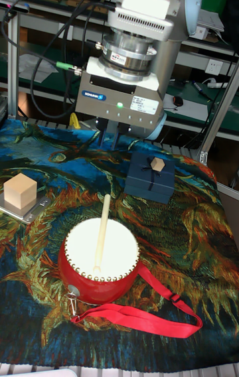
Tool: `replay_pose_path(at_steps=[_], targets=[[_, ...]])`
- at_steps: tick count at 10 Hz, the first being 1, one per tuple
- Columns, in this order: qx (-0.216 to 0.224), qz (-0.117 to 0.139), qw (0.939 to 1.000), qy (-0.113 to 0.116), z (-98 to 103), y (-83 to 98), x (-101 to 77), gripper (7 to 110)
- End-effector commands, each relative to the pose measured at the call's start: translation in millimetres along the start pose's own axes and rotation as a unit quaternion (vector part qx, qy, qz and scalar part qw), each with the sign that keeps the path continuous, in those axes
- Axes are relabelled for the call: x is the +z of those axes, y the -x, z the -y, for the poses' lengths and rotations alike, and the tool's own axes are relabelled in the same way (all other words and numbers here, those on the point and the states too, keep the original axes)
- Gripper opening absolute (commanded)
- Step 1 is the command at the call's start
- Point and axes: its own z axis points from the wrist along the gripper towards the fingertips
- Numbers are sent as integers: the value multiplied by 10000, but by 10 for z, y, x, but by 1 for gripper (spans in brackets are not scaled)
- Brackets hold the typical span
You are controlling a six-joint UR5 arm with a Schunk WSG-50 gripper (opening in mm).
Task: Play the drum
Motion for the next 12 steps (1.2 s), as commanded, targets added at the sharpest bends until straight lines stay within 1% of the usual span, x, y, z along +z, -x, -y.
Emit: replay_pose_path(at_steps=[1, 2, 3, 4, 5, 6, 7, 8, 9, 10, 12], targets=[[-335, 14, 9994, -11, 22, 14, 2, 66], [-433, -15, 9990, 59, -9, -1, 10, 66], [-474, -1, 9987, 204, -66, -4, 24, 66], [-461, 7, 9983, 364, -120, -11, 39, 66], [-375, -15, 9982, 473, -144, -36, 65, 66], [-368, -96, 9977, 552, -159, -93, 86, 88], [-356, -179, 9973, 609, -165, -156, 102, 88], [-282, -229, 9974, 616, -151, -198, 120, 88], [-166, -211, 9975, 659, -169, -224, 160, 88], [-53, -141, 9975, 687, -208, -235, 215, 88], [113, 19, 9984, 556, -238, -252, 357, 88]])
